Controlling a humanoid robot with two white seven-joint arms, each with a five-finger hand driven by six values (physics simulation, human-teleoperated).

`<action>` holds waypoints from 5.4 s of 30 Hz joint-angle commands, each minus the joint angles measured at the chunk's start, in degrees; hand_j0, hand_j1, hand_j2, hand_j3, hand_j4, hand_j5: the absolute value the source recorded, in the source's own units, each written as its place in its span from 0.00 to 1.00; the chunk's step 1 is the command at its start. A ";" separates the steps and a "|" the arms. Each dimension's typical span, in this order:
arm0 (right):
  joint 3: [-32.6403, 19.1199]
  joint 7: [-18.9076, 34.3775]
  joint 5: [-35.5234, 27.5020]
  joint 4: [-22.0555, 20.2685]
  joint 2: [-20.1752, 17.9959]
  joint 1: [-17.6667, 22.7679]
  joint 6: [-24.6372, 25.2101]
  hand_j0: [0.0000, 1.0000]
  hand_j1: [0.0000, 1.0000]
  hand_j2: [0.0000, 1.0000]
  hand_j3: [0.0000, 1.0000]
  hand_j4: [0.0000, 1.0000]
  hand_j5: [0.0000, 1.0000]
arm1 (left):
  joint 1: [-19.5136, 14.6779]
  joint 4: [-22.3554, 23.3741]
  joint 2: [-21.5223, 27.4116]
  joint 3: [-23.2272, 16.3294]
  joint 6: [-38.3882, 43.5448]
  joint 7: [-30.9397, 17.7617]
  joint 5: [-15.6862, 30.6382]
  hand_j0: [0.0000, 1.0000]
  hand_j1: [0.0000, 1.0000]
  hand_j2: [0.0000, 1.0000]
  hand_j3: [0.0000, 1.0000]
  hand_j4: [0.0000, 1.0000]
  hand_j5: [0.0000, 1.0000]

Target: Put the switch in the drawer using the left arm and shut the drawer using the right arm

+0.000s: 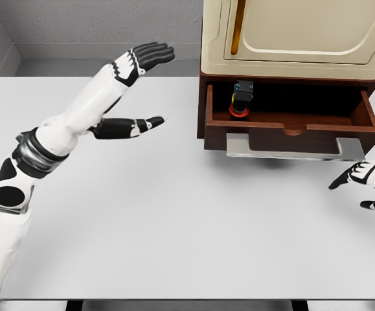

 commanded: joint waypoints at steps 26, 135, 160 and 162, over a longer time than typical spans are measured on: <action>1.12 -0.10 -0.25 -0.08 -0.43 -0.35 0.09 0.71 0.71 0.71 0.71 0.71 0.71 | 9.84 29.82 10.87 17.59 -0.90 -17.20 12.01 1.00 1.00 1.00 1.00 1.00 1.00; 10.43 -0.54 7.22 1.85 2.73 -14.68 0.09 0.63 0.63 0.63 0.63 0.63 0.63 | 10.81 29.73 10.61 17.86 -0.90 -17.20 11.92 1.00 1.00 1.00 1.00 1.00 1.00; 15.44 -0.36 12.14 1.50 12.23 -22.32 0.09 0.70 0.70 0.70 0.70 0.70 0.70 | 10.63 29.91 12.10 18.04 -0.90 -17.20 9.28 1.00 1.00 1.00 1.00 1.00 1.00; 15.53 -0.36 12.85 2.73 13.45 -23.29 0.09 0.70 0.70 0.70 0.70 0.70 0.70 | 10.72 29.99 12.10 18.04 -0.90 -17.20 9.37 1.00 1.00 1.00 1.00 1.00 1.00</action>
